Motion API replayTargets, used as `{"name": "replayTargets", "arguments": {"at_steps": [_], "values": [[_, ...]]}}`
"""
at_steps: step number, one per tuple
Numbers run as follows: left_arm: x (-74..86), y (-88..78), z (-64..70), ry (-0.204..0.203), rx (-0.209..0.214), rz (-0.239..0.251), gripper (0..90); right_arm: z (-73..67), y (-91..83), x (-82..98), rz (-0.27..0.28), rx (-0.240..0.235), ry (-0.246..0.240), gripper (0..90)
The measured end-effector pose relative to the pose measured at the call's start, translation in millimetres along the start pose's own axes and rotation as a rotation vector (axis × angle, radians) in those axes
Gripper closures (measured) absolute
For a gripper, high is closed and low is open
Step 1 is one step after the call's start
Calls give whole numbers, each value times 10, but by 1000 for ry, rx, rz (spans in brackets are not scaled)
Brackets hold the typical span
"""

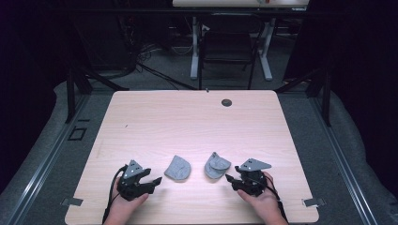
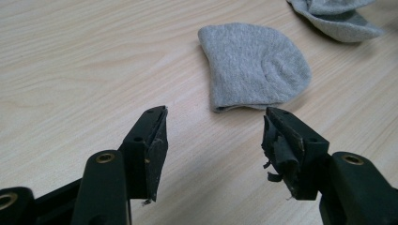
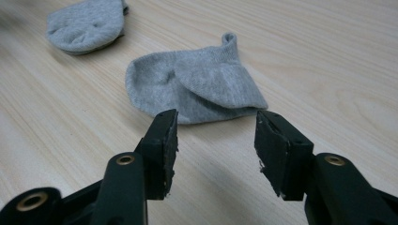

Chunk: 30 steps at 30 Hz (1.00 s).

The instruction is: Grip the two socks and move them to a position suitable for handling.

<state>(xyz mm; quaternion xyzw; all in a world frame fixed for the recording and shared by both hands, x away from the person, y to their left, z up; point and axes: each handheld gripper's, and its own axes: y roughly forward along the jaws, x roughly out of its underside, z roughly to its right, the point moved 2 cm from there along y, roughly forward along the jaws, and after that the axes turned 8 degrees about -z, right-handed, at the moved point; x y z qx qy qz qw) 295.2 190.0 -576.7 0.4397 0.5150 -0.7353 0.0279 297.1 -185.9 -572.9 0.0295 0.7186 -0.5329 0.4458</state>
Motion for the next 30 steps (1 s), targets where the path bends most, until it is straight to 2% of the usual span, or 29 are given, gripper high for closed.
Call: {"name": "replayTargets", "arguments": {"at_steps": [5,8,12,13,15,19,20,23,27,28,29,30], "values": [[-7,32,9,-4,10,-2,405,5,12,13,-6,-13,10,494],[-16,34,25,11,18,4,404,7,10,17,-10,-8,1,499],[-21,46,23,-14,5,13,377,26,4,26,4,-8,20,505],[-23,38,16,-8,-3,19,377,26,4,26,4,-8,20,505],[-30,34,9,-3,-9,24,414,33,-8,28,12,-9,19,507],[-60,67,-39,-17,32,24,440,32,-3,27,12,-7,20,507],[-97,78,-53,-25,37,27,484,27,-1,26,6,-4,19,507],[-143,88,-53,-26,43,25,532,22,0,26,4,-3,16,507],[-219,137,-28,10,10,28,563,20,-8,20,20,0,14,507],[-231,159,-19,21,-11,31,614,24,-12,21,18,2,14,508],[-244,175,-8,34,-14,33,614,24,-12,21,18,2,14,508],[-256,194,7,34,-17,34,663,24,-13,22,18,1,14,509]]}}
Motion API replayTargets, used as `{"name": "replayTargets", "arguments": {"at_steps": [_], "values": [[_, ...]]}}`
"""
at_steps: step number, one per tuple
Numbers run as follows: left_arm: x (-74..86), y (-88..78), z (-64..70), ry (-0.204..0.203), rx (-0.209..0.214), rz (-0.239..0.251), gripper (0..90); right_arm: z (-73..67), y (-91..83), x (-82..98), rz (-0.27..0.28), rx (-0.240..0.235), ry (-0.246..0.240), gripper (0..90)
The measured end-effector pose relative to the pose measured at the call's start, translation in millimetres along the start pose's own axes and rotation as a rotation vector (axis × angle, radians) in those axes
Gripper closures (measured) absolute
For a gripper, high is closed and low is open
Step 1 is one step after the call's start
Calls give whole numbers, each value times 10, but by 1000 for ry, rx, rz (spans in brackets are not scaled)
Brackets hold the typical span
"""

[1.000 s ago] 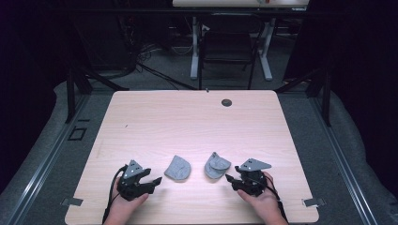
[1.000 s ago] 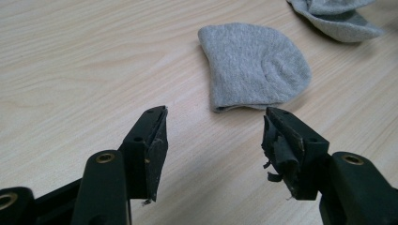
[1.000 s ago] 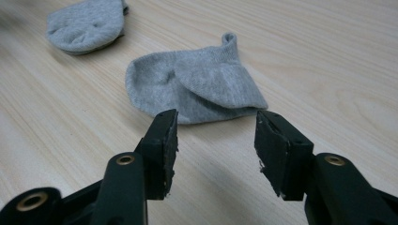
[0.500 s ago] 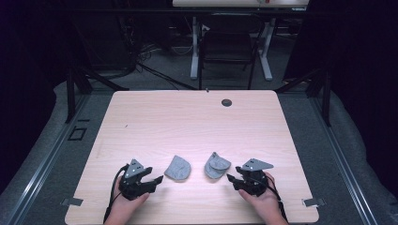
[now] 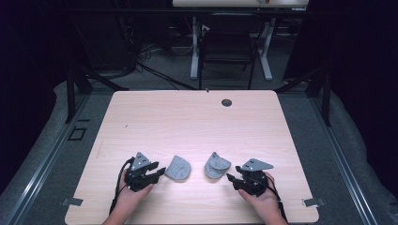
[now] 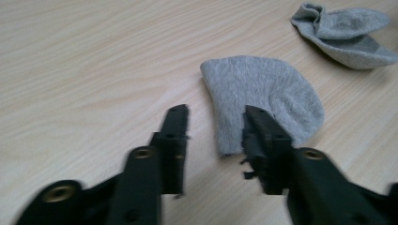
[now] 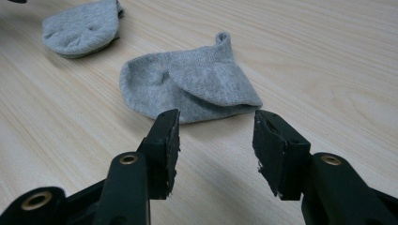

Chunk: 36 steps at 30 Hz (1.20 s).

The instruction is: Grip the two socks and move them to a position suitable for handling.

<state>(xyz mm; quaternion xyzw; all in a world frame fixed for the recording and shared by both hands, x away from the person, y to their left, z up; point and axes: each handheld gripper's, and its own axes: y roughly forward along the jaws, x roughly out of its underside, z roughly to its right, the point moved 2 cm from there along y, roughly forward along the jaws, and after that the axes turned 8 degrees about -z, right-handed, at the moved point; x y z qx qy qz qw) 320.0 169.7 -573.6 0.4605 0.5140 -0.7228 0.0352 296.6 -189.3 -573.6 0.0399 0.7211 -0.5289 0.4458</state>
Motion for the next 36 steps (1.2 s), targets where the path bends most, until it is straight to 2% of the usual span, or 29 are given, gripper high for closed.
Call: {"name": "replayTargets", "arguments": {"at_steps": [2,4,9,13,18,25,27,31,32,36], "values": [[-24,31,29,9,6,-10,756,-2,-6,1,-2,1,-2,511],[-41,67,50,21,-7,-22,815,-2,-5,2,2,-2,0,511],[-38,167,37,12,-9,-63,890,8,8,8,-3,0,-3,510],[-20,195,64,22,-4,-78,897,9,7,9,-1,-3,-2,511],[12,211,98,16,11,-85,898,5,19,9,3,-1,2,510],[49,199,222,57,40,-97,897,2,8,7,5,-1,-3,511],[49,199,257,54,54,-99,896,5,6,6,2,-1,-6,511],[-12,189,283,68,45,-80,896,6,4,5,6,0,-4,511],[-37,184,291,55,45,-70,896,5,2,5,8,0,-3,510],[-127,181,292,51,45,-44,897,5,5,5,14,0,1,511]]}}
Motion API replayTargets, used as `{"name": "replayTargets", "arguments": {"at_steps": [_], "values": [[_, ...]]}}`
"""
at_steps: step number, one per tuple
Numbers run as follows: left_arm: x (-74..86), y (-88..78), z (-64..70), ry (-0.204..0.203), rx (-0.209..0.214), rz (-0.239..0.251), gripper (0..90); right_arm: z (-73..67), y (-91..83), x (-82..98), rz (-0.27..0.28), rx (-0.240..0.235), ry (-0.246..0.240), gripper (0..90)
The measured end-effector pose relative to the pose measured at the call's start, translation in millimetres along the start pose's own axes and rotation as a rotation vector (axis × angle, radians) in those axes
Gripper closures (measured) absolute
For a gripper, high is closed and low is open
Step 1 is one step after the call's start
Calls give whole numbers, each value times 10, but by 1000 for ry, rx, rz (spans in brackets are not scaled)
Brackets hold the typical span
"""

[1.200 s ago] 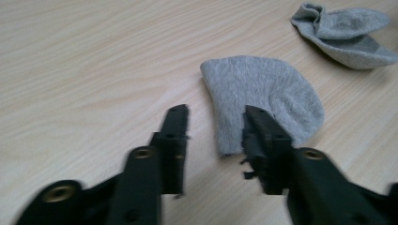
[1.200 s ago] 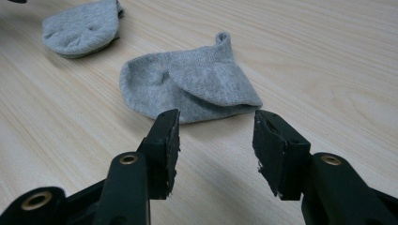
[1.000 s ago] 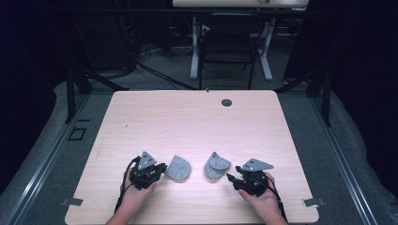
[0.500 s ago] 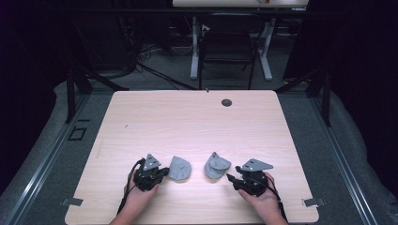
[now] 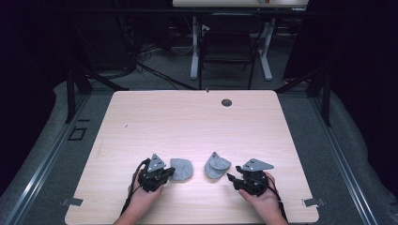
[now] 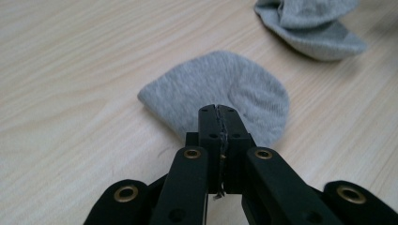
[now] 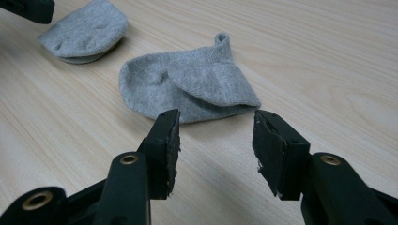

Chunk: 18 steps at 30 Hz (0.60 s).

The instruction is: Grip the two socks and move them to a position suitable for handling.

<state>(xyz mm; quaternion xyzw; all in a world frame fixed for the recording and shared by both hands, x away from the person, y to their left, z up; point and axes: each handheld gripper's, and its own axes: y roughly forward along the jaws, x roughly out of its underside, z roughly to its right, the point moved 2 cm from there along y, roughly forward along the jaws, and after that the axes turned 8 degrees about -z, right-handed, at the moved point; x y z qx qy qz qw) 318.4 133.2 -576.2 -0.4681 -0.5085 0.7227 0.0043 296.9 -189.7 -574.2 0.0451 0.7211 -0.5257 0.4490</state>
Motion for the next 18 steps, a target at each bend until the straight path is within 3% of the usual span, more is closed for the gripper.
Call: {"name": "replayTargets", "arguments": {"at_steps": [7,18], "values": [[-64,121,-37,-3,0,-6,896,-1,7,5,-8,3,-4,510],[-15,198,-22,-1,17,-38,893,8,6,5,-17,1,-8,509]]}}
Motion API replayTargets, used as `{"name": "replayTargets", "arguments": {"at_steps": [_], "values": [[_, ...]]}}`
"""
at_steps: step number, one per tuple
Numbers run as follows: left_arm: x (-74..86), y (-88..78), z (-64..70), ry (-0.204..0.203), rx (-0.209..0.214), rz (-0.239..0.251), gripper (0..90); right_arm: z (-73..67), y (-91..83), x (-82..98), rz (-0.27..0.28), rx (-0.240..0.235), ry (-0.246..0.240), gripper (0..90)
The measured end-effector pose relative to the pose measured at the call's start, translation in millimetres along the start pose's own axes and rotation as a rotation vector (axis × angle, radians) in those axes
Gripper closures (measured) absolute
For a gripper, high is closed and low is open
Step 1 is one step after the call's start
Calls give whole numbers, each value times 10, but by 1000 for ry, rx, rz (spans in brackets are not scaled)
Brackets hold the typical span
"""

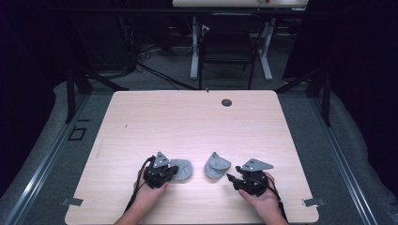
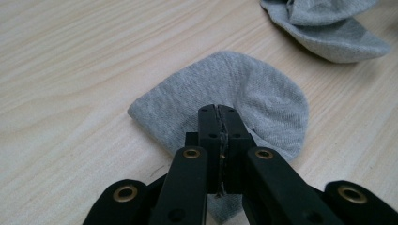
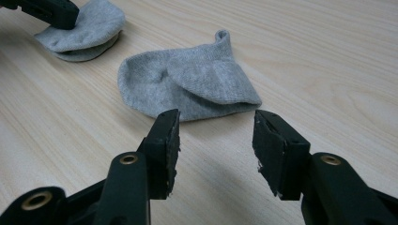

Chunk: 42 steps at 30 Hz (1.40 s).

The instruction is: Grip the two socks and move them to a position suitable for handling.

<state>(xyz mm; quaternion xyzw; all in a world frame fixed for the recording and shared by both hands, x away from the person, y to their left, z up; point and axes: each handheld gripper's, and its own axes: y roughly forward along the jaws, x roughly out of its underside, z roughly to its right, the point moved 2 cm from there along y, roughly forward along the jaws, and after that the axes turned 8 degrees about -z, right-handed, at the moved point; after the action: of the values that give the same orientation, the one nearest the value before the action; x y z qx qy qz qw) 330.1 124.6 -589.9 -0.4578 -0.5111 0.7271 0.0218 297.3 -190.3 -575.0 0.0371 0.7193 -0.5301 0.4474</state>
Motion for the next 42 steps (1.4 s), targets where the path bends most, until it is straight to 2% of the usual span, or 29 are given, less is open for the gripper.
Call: {"name": "replayTargets", "arguments": {"at_steps": [3,10,16,27,37,42], "values": [[27,6,15,-8,12,-7,894,1,-2,0,1,0,1,508],[70,-19,94,38,12,-18,895,1,-2,0,1,3,1,506],[123,-57,166,57,27,-20,895,4,-4,0,2,4,2,505],[193,-113,391,103,80,-41,895,6,-5,0,-1,8,3,503],[229,-114,548,100,127,-31,893,0,-6,-3,12,12,6,503],[234,-116,565,106,133,-31,892,-6,0,-4,5,11,-2,503]]}}
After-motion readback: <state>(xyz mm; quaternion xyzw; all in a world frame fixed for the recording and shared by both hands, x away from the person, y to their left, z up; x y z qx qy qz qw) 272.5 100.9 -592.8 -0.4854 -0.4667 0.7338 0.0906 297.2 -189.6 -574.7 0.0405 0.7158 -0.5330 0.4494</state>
